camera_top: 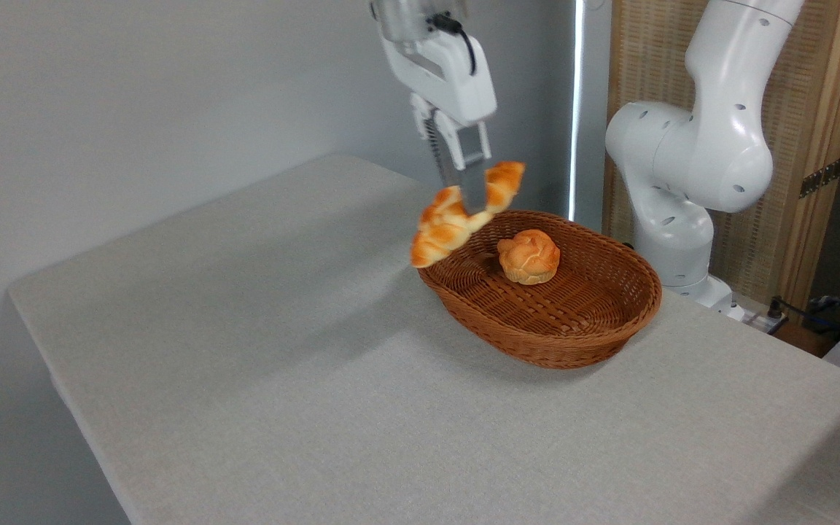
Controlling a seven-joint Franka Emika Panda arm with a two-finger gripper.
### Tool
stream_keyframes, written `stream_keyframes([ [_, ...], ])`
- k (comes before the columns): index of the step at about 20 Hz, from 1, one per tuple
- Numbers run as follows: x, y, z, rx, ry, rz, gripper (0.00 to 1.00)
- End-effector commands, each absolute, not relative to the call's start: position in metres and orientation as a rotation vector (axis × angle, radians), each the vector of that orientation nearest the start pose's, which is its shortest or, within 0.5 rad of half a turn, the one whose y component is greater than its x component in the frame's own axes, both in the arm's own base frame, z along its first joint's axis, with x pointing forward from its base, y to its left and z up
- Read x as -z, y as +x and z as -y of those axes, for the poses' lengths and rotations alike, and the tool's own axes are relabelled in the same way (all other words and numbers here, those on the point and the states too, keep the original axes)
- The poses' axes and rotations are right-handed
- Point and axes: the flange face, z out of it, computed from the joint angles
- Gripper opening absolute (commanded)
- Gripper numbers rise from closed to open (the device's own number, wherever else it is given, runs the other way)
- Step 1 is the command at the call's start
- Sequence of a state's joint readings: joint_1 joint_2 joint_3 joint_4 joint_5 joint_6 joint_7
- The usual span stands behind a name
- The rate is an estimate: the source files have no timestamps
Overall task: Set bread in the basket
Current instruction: 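Lift the braided roll and carry it over the wicker basket, then lower the braided roll into the basket beside the round bun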
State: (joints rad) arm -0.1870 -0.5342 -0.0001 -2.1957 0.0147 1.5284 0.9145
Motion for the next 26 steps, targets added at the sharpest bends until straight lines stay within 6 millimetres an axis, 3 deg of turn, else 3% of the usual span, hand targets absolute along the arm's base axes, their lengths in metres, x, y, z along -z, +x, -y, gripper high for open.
stream_keyframes([
  [1, -0.551, 0.346, 0.064, -0.311, -2.655, -1.768, 0.46],
  [2, -0.542, 0.344, 0.064, -0.358, -2.623, -1.792, 0.47],
  [3, -0.536, 0.342, 0.062, -0.393, -2.604, -1.804, 0.56],
  [4, -0.529, 0.34, 0.062, -0.422, -2.594, -1.821, 0.59],
  [8, -0.513, 0.334, 0.062, -0.494, -2.553, -1.899, 0.75],
  [11, -0.507, 0.333, 0.062, -0.517, -2.545, -1.919, 0.93],
  [17, -0.504, 0.333, 0.062, -0.526, -2.544, -1.922, 0.99],
  [26, -0.504, 0.333, 0.062, -0.526, -2.544, -1.922, 1.0],
])
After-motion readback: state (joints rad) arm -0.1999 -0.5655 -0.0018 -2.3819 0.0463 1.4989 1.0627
